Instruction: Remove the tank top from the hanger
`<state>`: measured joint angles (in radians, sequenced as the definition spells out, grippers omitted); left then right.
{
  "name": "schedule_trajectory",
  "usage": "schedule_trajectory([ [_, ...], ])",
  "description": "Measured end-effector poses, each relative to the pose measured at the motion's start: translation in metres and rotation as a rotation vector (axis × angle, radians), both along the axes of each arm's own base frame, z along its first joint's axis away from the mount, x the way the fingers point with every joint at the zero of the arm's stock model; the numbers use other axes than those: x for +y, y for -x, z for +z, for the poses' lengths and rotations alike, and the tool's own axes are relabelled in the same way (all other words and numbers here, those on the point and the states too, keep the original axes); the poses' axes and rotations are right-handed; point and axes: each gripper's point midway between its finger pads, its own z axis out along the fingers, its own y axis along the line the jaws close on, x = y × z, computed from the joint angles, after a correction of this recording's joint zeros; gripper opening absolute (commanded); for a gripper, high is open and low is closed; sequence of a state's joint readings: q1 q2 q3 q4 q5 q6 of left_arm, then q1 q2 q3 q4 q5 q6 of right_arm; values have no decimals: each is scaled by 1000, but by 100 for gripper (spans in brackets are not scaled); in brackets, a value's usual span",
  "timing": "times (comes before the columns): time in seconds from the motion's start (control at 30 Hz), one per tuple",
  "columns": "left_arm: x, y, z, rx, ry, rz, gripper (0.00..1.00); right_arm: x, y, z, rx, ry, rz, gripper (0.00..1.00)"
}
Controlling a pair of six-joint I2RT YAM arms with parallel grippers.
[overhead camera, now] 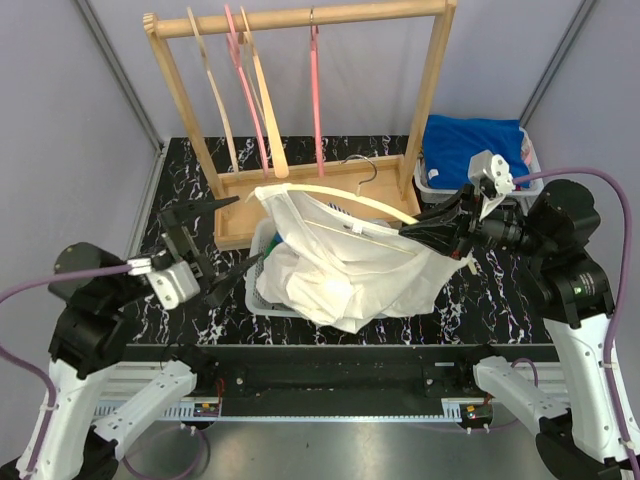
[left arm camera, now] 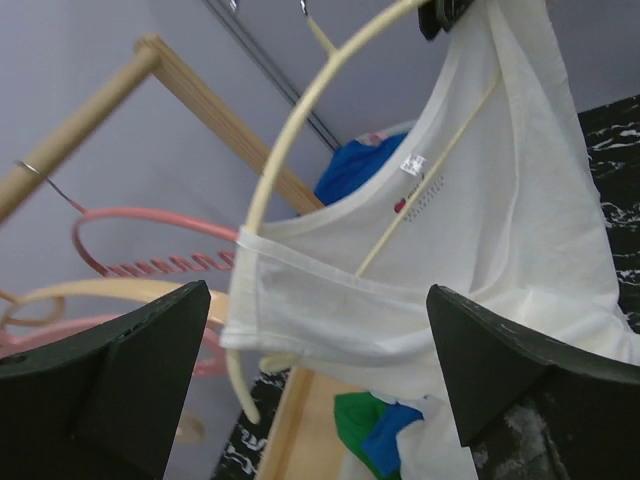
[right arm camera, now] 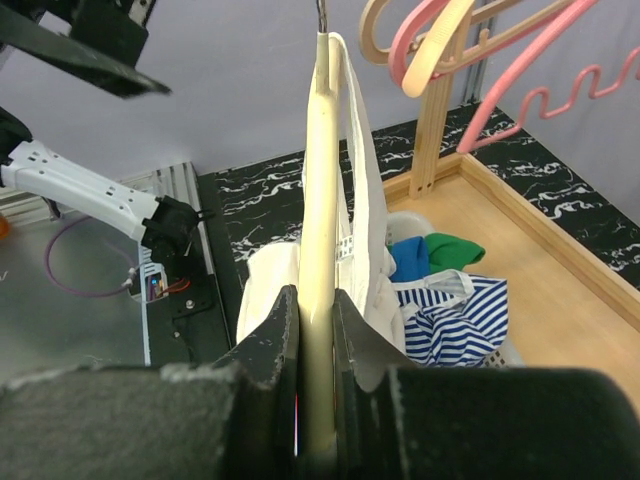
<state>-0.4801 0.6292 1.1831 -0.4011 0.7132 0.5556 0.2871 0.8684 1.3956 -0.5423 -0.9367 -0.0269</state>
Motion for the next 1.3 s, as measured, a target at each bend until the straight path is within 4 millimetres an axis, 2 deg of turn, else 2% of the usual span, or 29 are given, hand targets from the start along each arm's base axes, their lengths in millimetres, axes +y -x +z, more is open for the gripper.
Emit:
schedule_trajectory([
  [0.07, 3, 12, 26, -77, 27, -16, 99, 1, 3, -1, 3, 1, 19, 0],
  [0.13, 3, 16, 35, -128, 31, -27, 99, 3, 5, -1, 9, 0, 40, 0],
  [0.23, -7, 8, 32, -149, -6, -60, 99, 6, 3, -4, 30, 3, 67, 0],
  [0.4, -42, -34, 25, -93, -73, -107, 99, 10, -5, -9, 56, 9, 77, 0],
  [0.5, -63, -51, 18, -65, -104, -139, 99, 11, -9, -10, 63, 11, 77, 0],
  [0.6, -91, -56, 6, -43, -139, -189, 99, 11, -10, -8, 48, 7, 78, 0],
  [0.67, -104, -57, 4, -43, -151, -202, 99, 11, -10, -6, 37, 4, 78, 0],
  [0.8, -116, -58, 13, -60, -146, -200, 84, 11, -9, -3, 21, 0, 77, 0],
  [0.83, -117, -58, 16, -67, -143, -197, 71, 11, -8, -2, 15, -1, 77, 0],
  [0.93, -120, -57, 26, -97, -129, -187, 42, 10, -5, 2, -2, -6, 77, 0],
  [1.0, -122, -54, 29, -113, -125, -186, 37, 9, -3, 4, -12, -12, 78, 0],
  [1.1, -128, -52, 30, -144, -134, -185, 46, 10, -2, 7, -13, -21, 78, 0],
  [1.17, -131, -53, 29, -155, -142, -179, 45, 10, -3, 7, -8, -26, 79, 0],
  [1.23, -136, -55, 25, -161, -153, -175, 34, 11, -4, 7, -4, -31, 79, 0],
  [1.27, -137, -56, 25, -167, -158, -166, 20, 11, -4, 6, 4, -33, 80, 0],
  [1.3, -137, -58, 25, -176, -162, -157, 14, 11, -4, 5, 14, -34, 82, 0],
])
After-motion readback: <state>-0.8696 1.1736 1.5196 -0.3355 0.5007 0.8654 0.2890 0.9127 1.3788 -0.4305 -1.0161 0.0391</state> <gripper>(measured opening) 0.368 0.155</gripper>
